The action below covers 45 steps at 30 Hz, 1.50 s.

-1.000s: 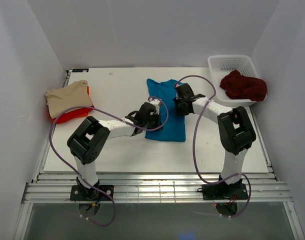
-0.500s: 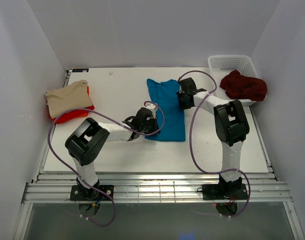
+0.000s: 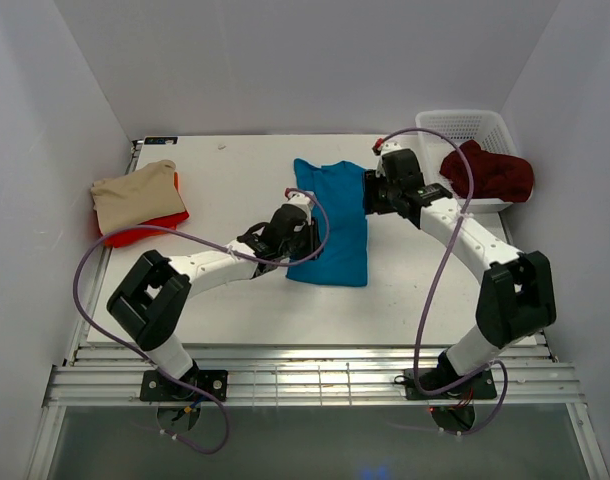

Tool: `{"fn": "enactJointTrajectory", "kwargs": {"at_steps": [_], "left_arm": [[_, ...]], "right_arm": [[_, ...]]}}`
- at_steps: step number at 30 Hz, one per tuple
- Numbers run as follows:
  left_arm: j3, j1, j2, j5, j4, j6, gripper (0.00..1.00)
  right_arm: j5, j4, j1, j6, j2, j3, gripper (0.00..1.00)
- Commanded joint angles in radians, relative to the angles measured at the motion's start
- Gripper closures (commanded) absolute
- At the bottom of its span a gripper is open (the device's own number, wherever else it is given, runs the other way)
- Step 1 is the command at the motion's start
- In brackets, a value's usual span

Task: Fold and stack the t-shirts
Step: Fold the folded rectangular tshirt in 1/3 of the way, then grab one side of the 2/3 rectangular tshirt with both arms

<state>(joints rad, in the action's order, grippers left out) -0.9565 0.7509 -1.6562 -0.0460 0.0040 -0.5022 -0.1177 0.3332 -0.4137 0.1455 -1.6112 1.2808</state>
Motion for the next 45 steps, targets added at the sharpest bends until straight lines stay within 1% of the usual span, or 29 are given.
{"fn": "enactJointTrajectory", "kwargs": {"at_steps": [1, 2, 4, 5, 8, 12, 21, 27, 31, 45], "left_arm": [[-0.060, -0.001, 0.032, -0.118, -0.174, 0.005, 0.54], [-0.054, -0.001, 0.032, -0.123, -0.192, 0.002, 0.51], [-0.036, -0.001, 0.038, -0.136, -0.229, -0.004, 0.50], [-0.013, -0.001, 0.042, -0.140, -0.236, -0.009, 0.50], [0.040, -0.001, 0.067, -0.155, -0.257, -0.019, 0.49], [0.096, -0.001, 0.099, -0.150, -0.249, -0.024, 0.49], [0.133, -0.001, 0.104, -0.164, -0.208, -0.010, 0.48], [0.165, -0.002, 0.095, -0.164, -0.148, -0.001, 0.49], [0.177, -0.002, 0.085, -0.157, -0.125, -0.006, 0.49], [0.208, -0.004, 0.064, -0.132, -0.079, -0.019, 0.49]], "right_arm": [[0.069, 0.056, -0.052, 0.060, 0.022, -0.124, 0.44], [0.076, 0.052, -0.074, 0.090, 0.031, -0.183, 0.41], [0.093, 0.029, -0.094, 0.124, 0.063, -0.244, 0.39], [0.104, 0.018, -0.109, 0.150, 0.074, -0.297, 0.39], [0.107, -0.003, -0.129, 0.189, 0.105, -0.371, 0.40], [0.107, -0.010, -0.140, 0.207, 0.135, -0.416, 0.41], [0.108, -0.013, -0.146, 0.215, 0.132, -0.432, 0.43], [0.108, -0.029, -0.158, 0.232, 0.131, -0.455, 0.44], [0.138, -0.046, -0.163, 0.239, 0.123, -0.472, 0.44], [0.139, -0.049, -0.186, 0.256, 0.119, -0.492, 0.47]]}}
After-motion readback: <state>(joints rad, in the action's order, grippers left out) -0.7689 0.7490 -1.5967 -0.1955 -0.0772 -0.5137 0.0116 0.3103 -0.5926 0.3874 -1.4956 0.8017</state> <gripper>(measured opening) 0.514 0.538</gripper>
